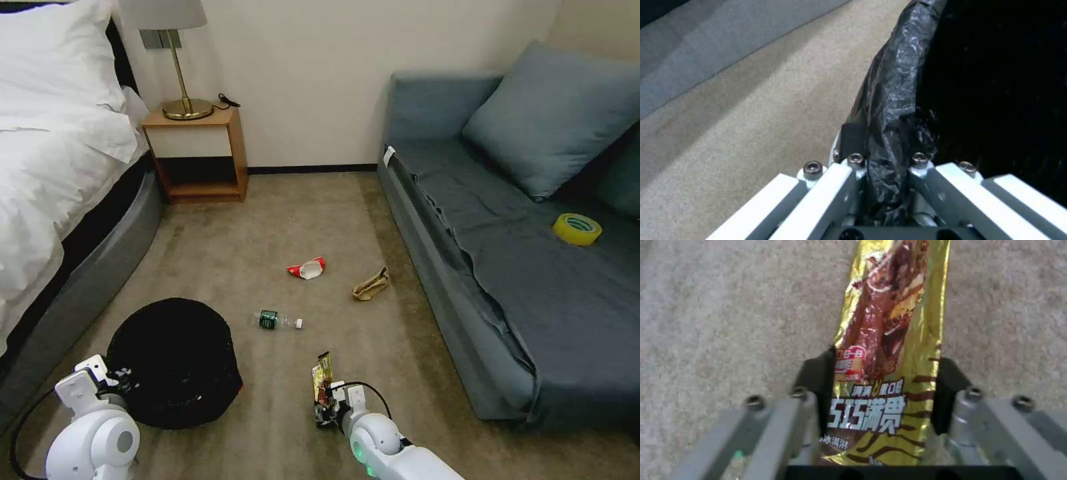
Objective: Pick up the trash bin, then pick up the garbage on the floor and place it into the trash bin.
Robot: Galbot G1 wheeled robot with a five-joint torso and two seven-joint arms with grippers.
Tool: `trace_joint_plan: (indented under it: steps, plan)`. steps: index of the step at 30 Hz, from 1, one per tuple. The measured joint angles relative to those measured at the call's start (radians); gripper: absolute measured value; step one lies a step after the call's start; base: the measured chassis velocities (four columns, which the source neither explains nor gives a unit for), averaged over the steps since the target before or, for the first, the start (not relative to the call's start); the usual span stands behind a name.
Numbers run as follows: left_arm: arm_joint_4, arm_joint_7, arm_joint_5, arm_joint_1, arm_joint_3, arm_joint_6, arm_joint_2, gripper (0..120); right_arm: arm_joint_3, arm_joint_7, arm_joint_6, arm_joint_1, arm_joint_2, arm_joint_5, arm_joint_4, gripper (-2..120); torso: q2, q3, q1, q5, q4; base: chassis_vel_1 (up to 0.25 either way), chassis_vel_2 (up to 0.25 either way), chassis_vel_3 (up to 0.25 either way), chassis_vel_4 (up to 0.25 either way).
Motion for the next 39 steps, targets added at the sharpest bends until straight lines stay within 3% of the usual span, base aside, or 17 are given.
trace_joint_plan:
  steps: [10, 23, 27, 29, 34, 37, 39]
  plan:
    - [0.002, 0.001, 0.002, -0.003, 0.002, -0.001, 0.000, 3, -0.002, 0.001, 0.020, -0.004, -0.008, -0.012, 0.016, 1, 0.000, 0.000, 0.000, -0.0001, 0.0000, 0.000, 0.000, 0.000, 0.000]
    - [-0.007, 0.000, -0.006, 0.003, 0.013, -0.004, 0.000, 3, 0.012, 0.023, 0.049, 0.001, -0.054, 0.023, 0.118, 0, 0.000, 0.000, 0.000, 0.0001, 0.0000, 0.000, 0.000, 0.000, 0.000]
    - [-0.011, 0.000, -0.007, 0.004, 0.027, -0.004, -0.003, 3, 0.022, 0.053, 0.053, 0.023, -0.114, 0.102, 0.240, 0, 0.000, 0.000, 0.000, 0.0000, -0.0001, 0.000, 0.000, 0.000, 0.000]
    - [-0.022, -0.001, -0.001, 0.009, 0.056, -0.004, -0.009, 3, 0.013, 0.137, 0.033, 0.091, -0.189, 0.257, 0.479, 0, 0.000, 0.000, 0.000, -0.0004, -0.0003, 0.000, 0.000, 0.000, 0.000]
    - [-0.031, -0.003, 0.011, 0.011, 0.093, -0.004, -0.020, 3, -0.056, 0.234, 0.006, 0.200, -0.159, 0.360, 0.634, 0, 0.000, 0.000, 0.000, -0.0003, -0.0001, 0.000, 0.000, 0.000, 0.000]
    - [-0.032, -0.003, 0.014, 0.011, 0.101, -0.004, -0.023, 3, -0.076, 0.249, 0.004, 0.220, -0.139, 0.370, 0.648, 0, 0.000, 0.000, 0.000, 0.0000, 0.0000, 0.000, 0.000, 0.000, 0.000]
    - [-0.036, -0.003, 0.019, 0.011, 0.123, -0.004, -0.036, 3, -0.180, 0.291, 0.007, 0.271, -0.066, 0.380, 0.660, 0, 0.000, 0.000, 0.000, -0.0002, 0.0000, 0.000, 0.000, 0.000, 0.000]
